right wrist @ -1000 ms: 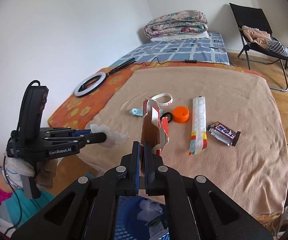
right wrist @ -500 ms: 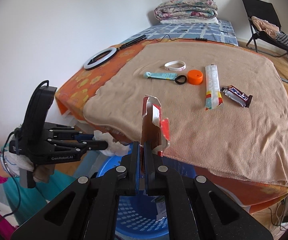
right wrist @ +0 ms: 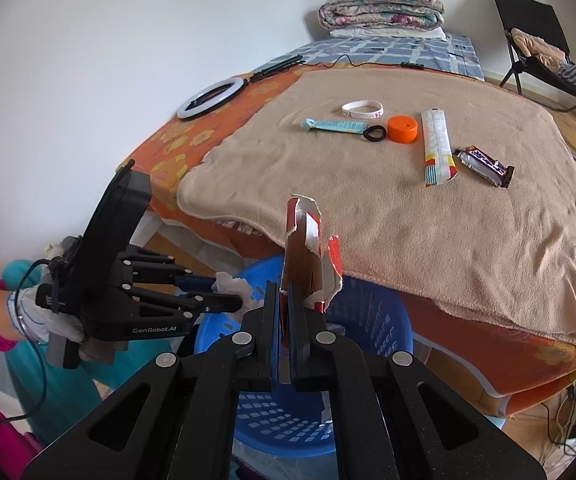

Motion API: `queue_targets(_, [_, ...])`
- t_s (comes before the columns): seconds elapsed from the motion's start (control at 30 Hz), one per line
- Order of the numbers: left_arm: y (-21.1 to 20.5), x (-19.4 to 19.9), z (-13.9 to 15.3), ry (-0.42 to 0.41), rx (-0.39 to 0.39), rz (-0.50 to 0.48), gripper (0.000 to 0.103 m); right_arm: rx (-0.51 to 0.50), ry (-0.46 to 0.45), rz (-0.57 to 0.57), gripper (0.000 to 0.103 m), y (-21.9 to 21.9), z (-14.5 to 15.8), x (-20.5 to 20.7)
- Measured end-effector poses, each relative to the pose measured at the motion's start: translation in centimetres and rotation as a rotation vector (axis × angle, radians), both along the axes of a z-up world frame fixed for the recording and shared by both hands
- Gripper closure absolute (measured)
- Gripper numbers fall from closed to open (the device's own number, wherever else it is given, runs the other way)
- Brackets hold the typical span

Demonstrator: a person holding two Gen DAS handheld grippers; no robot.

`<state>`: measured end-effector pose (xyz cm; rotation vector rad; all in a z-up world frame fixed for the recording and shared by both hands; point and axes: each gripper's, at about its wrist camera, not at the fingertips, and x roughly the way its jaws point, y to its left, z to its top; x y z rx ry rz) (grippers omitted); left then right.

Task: Collect trash
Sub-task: 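Carry the red box and tissue to the blue basket and release both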

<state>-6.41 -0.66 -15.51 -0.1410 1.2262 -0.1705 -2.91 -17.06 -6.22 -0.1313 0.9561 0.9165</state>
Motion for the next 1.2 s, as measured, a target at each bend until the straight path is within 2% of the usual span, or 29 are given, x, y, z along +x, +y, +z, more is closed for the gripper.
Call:
queue_targets(0.07, [0.0, 0.1, -0.2, 0.007, 0.004, -0.002, 0.084, -0.009, 0.029, 0.002, 0.101, 0.0, -0.8, 0.1])
queue_targets(0.23, [-0.3, 0.3, -0.5, 0.019, 0.012, -0.006, 0.076, -0.048, 0.100, 0.003, 0.100, 0.3, -3.1, 0.5])
queue_targets(0.3, [-0.3, 0.3, -0.5, 0.016, 0.018, -0.004, 0.058, -0.070, 0.117, 0.003, 0.100, 0.5, -3.8, 0.5])
queue_targets(0.37, [-0.3, 0.2, -0.4, 0.007, 0.026, 0.001, 0.049, -0.081, 0.134, 0.007, 0.099, 0.7, -4.3, 0.6])
queue_targets(0.43, [-0.2, 0.3, -0.4, 0.004, 0.029, 0.005, 0.047, -0.096, 0.137, 0.005, 0.098, 0.8, -4.7, 0.6])
queue_targets(0.5, [-0.1, 0.5, -0.4, 0.006, 0.029, 0.013, 0.043, -0.103, 0.143, -0.003, 0.092, 0.8, -4.9, 0.8])
queue_targets(0.53, [0.0, 0.5, -0.4, 0.006, 0.030, 0.018, 0.041, -0.104, 0.148, -0.008, 0.083, 0.7, -5.0, 0.9])
queue_targets(0.57, [0.0, 0.5, -0.4, 0.005, 0.030, 0.022, 0.037, -0.103, 0.152, -0.015, 0.069, 0.6, -5.0, 1.0])
queue_targets(0.63, [0.2, 0.7, -0.4, 0.004, 0.030, 0.027, 0.032, -0.097, 0.151, -0.030, 0.055, 0.4, -5.0, 1.1])
queue_targets(0.67, [0.2, 0.7, -0.4, 0.004, 0.030, 0.030, 0.030, -0.095, 0.148, -0.036, 0.055, 0.4, -4.9, 1.2])
queue_targets(0.73, [0.2, 0.8, -0.3, 0.004, 0.032, 0.032, 0.028, -0.104, 0.145, -0.045, 0.054, 0.4, -4.9, 1.3])
queue_targets(0.83, [0.3, 0.9, -0.1, 0.000, 0.033, 0.034, 0.028, -0.116, 0.140, -0.061, 0.039, 0.4, -4.9, 1.5])
queue_targets(1.2, [0.8, 2.0, 1.2, -0.040, 0.031, 0.051, 0.028, -0.134, 0.120, -0.105, 0.036, 0.2, -4.8, 2.2])
